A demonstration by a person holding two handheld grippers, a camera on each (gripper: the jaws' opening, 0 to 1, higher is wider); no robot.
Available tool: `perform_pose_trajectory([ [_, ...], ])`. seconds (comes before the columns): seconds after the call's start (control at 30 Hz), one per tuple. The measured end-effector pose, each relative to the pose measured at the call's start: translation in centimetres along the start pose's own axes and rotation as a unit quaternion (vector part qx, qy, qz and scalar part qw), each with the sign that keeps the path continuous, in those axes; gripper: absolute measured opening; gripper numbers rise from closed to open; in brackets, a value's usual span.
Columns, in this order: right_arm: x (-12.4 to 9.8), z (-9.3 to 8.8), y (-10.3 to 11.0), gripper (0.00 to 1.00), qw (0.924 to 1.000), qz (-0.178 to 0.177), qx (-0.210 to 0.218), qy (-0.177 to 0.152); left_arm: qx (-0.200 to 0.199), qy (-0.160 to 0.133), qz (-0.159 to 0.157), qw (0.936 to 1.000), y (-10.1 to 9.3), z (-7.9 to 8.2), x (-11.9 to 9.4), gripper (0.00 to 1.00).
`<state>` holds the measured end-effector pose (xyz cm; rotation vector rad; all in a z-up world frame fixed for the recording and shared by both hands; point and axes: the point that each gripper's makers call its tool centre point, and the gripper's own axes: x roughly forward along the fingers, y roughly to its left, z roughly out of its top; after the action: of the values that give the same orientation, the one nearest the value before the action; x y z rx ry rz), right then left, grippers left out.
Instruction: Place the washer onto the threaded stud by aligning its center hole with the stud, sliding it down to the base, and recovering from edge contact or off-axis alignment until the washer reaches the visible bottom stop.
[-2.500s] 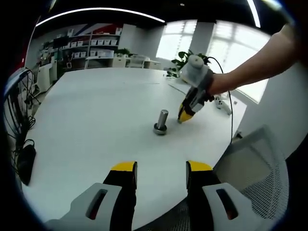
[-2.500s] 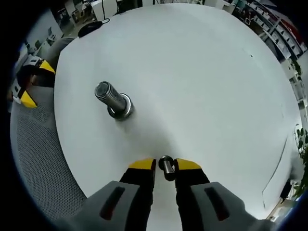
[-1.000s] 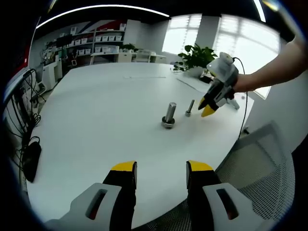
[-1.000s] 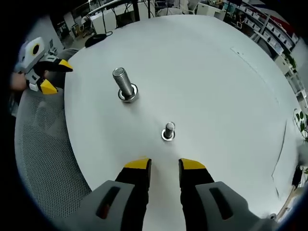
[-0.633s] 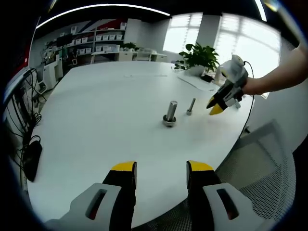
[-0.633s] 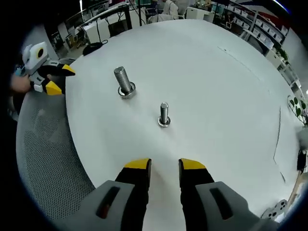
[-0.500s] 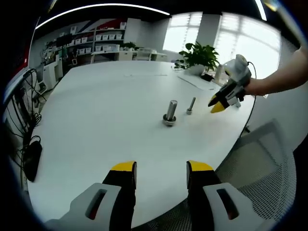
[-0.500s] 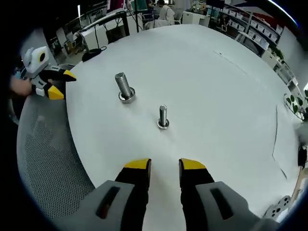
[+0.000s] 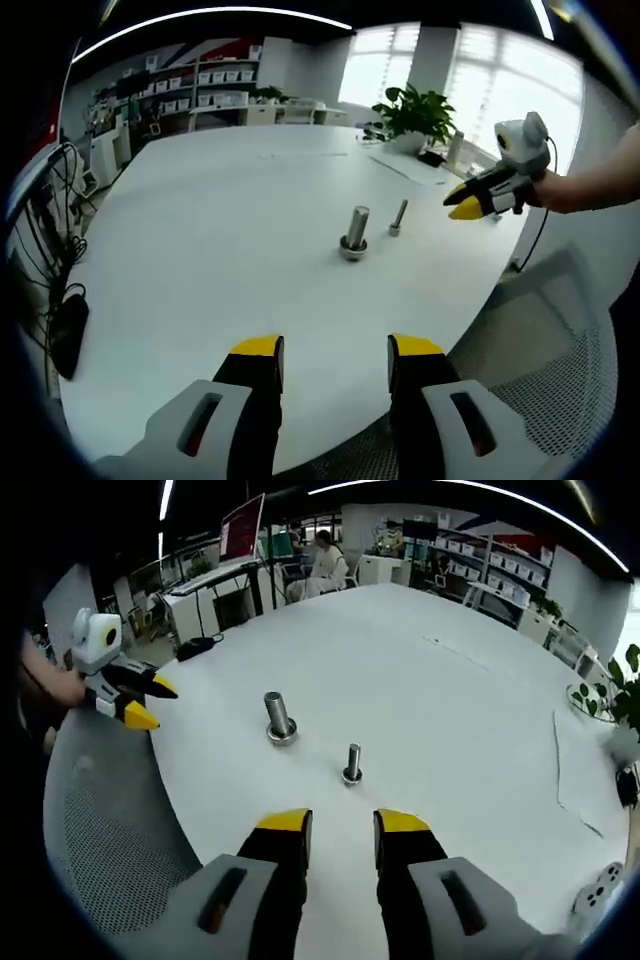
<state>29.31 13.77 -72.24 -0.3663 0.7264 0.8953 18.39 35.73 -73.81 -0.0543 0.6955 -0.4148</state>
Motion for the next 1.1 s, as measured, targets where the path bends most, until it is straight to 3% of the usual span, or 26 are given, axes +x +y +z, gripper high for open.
perform_pose_trajectory([
  [0.33, -2.1, -1.8, 0.6, 0.28, 0.9983, -0.015, 0.047, -0.029, 0.003, 0.000, -0.001, 1.0000, -0.3, 0.1, 0.0, 0.41],
  [0.73, -3.9, -1.6, 0.6, 0.32, 0.9930, -0.040, 0.083, -0.073, -0.001, -0.012, 0.008, 0.9999, 0.0, 0.6, -0.3, 0.41],
  [1.1, -4.6, -2.0, 1.2, 0.33, 0.9893, -0.053, 0.099, -0.093, -0.004, -0.030, 0.013, 0.9995, 0.2, 1.2, -0.5, 0.42],
])
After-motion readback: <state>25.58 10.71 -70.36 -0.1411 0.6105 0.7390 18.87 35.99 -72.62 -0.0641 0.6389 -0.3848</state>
